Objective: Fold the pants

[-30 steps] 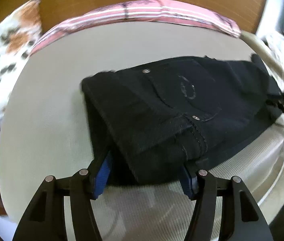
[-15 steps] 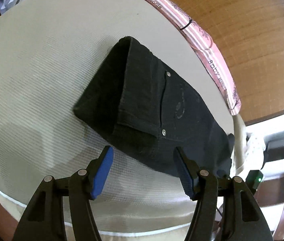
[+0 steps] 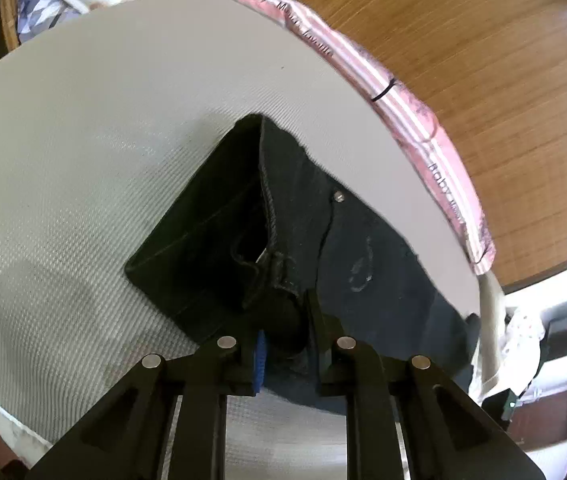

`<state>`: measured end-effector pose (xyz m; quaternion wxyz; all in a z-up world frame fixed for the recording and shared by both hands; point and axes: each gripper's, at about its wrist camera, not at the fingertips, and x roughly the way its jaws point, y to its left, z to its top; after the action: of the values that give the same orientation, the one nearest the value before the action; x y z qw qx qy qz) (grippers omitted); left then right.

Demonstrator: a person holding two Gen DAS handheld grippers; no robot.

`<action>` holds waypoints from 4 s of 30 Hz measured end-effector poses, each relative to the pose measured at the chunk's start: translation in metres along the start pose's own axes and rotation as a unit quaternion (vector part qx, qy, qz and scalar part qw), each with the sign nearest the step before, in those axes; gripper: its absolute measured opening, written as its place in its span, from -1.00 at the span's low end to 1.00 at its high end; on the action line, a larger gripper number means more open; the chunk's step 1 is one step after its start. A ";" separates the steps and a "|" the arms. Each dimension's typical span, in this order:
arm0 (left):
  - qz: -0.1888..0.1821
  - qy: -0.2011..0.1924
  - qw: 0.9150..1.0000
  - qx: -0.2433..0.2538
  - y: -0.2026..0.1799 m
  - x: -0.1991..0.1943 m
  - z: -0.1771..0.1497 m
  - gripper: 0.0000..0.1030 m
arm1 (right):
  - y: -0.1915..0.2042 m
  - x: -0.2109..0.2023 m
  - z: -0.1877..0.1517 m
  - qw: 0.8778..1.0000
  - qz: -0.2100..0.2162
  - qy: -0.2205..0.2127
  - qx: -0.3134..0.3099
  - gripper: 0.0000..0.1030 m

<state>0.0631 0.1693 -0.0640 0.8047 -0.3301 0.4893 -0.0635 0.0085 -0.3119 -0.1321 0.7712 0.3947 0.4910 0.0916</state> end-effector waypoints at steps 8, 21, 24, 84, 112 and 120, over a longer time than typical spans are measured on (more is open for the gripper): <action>0.010 0.004 1.000 -0.012 0.004 0.002 0.016 -0.68 | -0.021 0.000 0.025 0.997 0.026 -0.046 0.064 -0.52; 0.112 -0.001 0.987 0.117 -0.013 0.005 0.019 -0.67 | 0.032 -0.040 -0.012 0.993 -0.087 -0.051 -0.053 -0.88; 0.159 0.001 0.973 0.167 -0.019 0.018 0.009 -0.67 | 0.023 -0.024 -0.021 0.990 -0.124 -0.021 -0.056 -0.88; -0.028 0.102 0.739 0.666 -0.298 0.153 -0.271 -0.22 | -0.144 -0.118 0.083 0.981 0.053 -0.077 0.171 0.00; -0.022 0.093 0.849 0.519 -0.277 0.173 -0.186 -0.71 | -0.068 -0.092 0.215 0.988 0.056 -0.111 0.086 -0.34; -0.024 0.105 0.856 0.505 -0.271 0.184 -0.180 -0.71 | -0.149 -0.103 0.182 0.977 0.013 -0.113 0.182 -0.34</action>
<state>0.0678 -0.2032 -0.0949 0.8027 0.1185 0.4638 -0.3558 0.0715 -0.5610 -0.1274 0.7359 0.5423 0.4038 -0.0347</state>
